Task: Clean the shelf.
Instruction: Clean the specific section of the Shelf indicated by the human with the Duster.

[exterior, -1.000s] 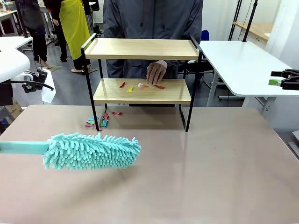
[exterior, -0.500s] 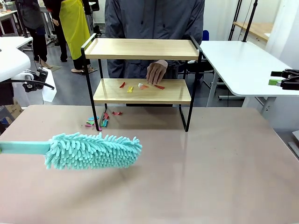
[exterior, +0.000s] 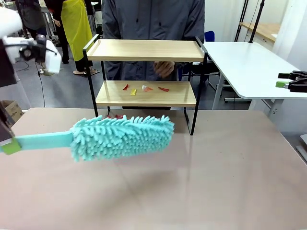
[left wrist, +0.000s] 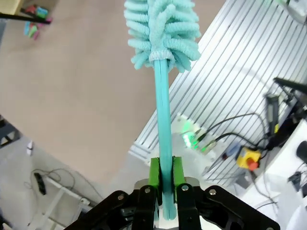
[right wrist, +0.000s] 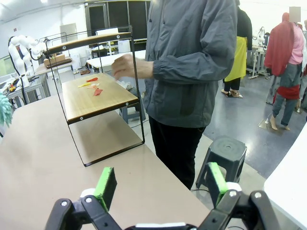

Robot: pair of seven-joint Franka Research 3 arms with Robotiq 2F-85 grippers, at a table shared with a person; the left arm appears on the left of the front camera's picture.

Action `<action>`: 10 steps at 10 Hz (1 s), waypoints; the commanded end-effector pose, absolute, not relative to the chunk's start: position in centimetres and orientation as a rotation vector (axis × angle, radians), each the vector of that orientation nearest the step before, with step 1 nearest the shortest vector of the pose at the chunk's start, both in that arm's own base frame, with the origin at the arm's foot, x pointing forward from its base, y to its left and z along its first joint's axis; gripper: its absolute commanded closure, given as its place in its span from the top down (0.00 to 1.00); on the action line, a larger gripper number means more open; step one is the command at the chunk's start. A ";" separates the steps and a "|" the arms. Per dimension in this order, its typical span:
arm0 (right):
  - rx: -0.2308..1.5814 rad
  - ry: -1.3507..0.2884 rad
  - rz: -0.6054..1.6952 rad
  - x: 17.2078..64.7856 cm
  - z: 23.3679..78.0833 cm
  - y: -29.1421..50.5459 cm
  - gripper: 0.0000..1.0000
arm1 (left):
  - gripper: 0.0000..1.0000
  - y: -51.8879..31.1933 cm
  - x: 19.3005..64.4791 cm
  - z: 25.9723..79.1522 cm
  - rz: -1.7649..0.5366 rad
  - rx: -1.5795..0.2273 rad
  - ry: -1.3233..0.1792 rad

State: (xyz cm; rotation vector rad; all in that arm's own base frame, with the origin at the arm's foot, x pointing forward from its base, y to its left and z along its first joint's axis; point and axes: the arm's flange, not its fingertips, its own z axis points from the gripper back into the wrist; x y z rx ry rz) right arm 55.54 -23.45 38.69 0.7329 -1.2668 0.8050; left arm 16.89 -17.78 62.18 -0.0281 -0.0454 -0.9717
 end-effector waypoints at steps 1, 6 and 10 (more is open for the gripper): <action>0.727 -1.265 0.808 55.6 38.9 -23.3 1.00 | 0.13 -20.9 16.8 63.3 -0.849 -0.117 -0.061; 0.727 -1.265 0.808 55.6 38.9 -23.3 1.00 | 0.13 -29.5 19.5 64.0 -0.551 -0.270 -0.124; 0.727 -1.265 0.808 55.6 38.9 -23.3 1.00 | 0.13 -35.9 22.6 63.9 -0.352 -0.239 -0.207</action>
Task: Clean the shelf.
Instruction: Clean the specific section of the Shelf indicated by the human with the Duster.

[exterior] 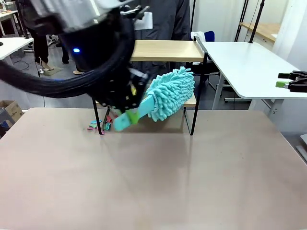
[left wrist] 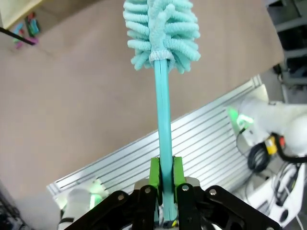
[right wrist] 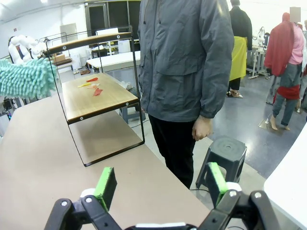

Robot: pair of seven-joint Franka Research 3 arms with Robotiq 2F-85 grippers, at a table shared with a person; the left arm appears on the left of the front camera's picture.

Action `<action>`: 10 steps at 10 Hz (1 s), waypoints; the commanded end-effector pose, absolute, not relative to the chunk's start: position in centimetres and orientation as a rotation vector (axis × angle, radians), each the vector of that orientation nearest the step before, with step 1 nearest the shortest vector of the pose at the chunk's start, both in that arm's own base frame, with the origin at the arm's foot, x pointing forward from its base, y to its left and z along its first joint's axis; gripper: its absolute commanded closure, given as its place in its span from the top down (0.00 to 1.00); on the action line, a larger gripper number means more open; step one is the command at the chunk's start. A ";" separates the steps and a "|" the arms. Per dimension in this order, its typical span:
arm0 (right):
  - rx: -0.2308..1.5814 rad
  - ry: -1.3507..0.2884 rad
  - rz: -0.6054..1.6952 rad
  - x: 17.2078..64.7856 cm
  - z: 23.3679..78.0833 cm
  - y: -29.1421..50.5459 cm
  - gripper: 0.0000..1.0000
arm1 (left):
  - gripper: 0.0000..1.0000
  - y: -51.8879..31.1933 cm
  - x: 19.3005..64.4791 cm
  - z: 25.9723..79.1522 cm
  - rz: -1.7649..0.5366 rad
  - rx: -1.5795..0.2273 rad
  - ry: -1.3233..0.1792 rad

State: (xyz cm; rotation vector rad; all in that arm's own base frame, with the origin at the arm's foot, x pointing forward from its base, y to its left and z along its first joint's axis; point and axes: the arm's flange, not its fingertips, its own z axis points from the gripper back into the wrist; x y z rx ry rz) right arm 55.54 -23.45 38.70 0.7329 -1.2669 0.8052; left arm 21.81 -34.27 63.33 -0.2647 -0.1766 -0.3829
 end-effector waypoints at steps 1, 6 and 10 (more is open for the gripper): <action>0.727 -1.265 0.808 55.6 38.9 -23.3 1.00 | 0.13 -37.2 23.5 64.1 -0.360 -0.236 -0.221; 0.727 -1.265 0.808 55.6 38.9 -23.3 1.00 | 0.13 -42.9 28.4 61.5 -0.212 -0.172 -0.282; 0.727 -1.265 0.808 55.6 38.9 -23.3 1.00 | 0.13 -45.6 32.0 59.8 -0.122 -0.200 -0.301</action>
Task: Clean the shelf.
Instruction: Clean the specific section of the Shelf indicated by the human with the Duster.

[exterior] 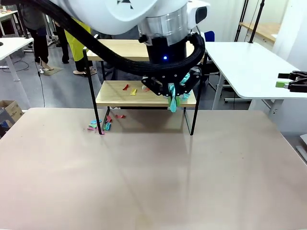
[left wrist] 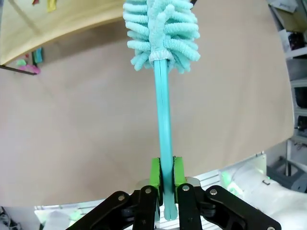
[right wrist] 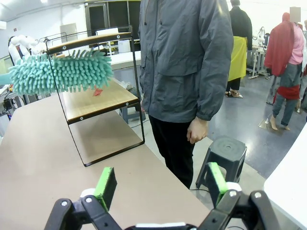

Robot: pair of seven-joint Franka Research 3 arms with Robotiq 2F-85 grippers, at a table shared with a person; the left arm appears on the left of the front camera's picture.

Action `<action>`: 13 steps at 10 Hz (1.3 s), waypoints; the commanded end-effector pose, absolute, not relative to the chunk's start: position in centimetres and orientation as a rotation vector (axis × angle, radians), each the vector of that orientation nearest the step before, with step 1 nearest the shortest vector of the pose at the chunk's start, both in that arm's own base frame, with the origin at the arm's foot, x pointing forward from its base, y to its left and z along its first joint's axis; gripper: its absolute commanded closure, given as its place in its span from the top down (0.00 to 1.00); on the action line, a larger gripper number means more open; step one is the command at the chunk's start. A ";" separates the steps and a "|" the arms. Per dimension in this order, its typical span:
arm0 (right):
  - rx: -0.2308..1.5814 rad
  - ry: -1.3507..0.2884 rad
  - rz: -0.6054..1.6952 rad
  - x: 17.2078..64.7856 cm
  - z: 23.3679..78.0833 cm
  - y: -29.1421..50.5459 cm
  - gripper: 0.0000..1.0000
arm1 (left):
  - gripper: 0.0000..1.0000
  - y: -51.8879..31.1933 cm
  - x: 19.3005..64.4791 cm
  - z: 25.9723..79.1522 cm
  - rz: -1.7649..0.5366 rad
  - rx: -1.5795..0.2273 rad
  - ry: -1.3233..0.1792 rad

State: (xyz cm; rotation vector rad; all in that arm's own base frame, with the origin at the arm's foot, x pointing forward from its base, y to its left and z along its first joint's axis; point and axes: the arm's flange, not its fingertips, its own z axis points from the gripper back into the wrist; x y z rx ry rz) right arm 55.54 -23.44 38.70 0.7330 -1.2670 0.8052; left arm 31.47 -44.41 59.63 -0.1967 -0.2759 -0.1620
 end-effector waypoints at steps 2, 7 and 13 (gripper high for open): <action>0.727 -1.265 0.808 55.6 38.9 -23.3 1.00 | 0.13 -46.3 33.5 58.5 -0.108 -0.243 -0.242; 0.727 -1.265 0.808 55.6 38.9 -23.3 1.00 | 0.13 -47.9 34.9 55.0 -0.043 -0.192 -0.242; 0.727 -1.265 0.808 55.6 38.9 -23.3 1.00 | 0.13 -47.3 36.0 53.6 -0.058 -0.165 -0.145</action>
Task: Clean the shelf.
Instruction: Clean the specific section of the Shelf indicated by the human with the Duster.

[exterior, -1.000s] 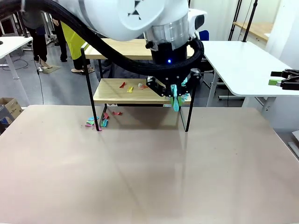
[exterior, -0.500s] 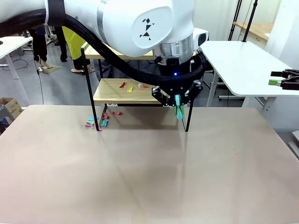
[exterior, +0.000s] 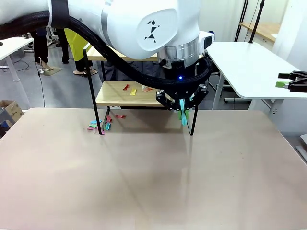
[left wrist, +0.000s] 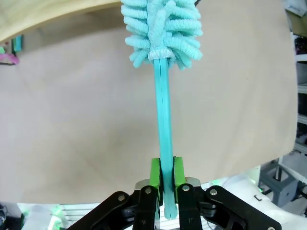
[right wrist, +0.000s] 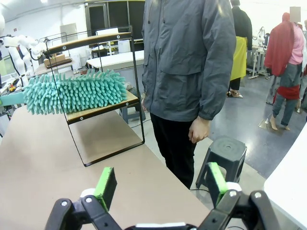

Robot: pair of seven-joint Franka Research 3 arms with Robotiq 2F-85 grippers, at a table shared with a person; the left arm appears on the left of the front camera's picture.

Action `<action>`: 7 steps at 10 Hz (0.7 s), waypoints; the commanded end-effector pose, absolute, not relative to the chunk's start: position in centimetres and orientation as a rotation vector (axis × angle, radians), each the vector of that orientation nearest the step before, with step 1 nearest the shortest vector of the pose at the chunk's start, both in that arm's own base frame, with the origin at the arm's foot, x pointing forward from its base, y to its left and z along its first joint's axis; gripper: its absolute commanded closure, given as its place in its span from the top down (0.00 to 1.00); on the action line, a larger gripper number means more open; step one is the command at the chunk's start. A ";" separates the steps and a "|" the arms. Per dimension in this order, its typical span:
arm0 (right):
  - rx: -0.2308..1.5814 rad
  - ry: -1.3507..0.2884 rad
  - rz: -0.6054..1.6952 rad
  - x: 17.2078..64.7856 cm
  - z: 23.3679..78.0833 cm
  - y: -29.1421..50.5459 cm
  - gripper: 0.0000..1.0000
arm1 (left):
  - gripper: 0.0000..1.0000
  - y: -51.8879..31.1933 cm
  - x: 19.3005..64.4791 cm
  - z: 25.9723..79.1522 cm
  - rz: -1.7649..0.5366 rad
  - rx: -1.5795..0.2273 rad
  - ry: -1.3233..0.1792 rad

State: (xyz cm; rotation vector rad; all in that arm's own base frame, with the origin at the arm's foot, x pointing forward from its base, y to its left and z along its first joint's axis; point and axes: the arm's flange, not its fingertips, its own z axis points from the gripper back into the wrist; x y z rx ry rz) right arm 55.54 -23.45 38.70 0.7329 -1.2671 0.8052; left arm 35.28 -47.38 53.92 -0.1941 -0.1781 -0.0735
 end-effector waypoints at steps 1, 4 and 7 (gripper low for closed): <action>0.727 -1.265 0.808 55.6 38.9 -23.3 1.00 | 0.13 -46.6 36.4 52.5 -0.023 -0.152 -0.131; 0.727 -1.265 0.808 55.6 38.9 -23.3 1.00 | 0.13 -42.3 37.0 51.4 0.021 -0.168 -0.111; 0.727 -1.265 0.808 55.6 38.9 -23.3 1.00 | 0.13 -36.8 38.4 51.3 0.054 -0.121 -0.044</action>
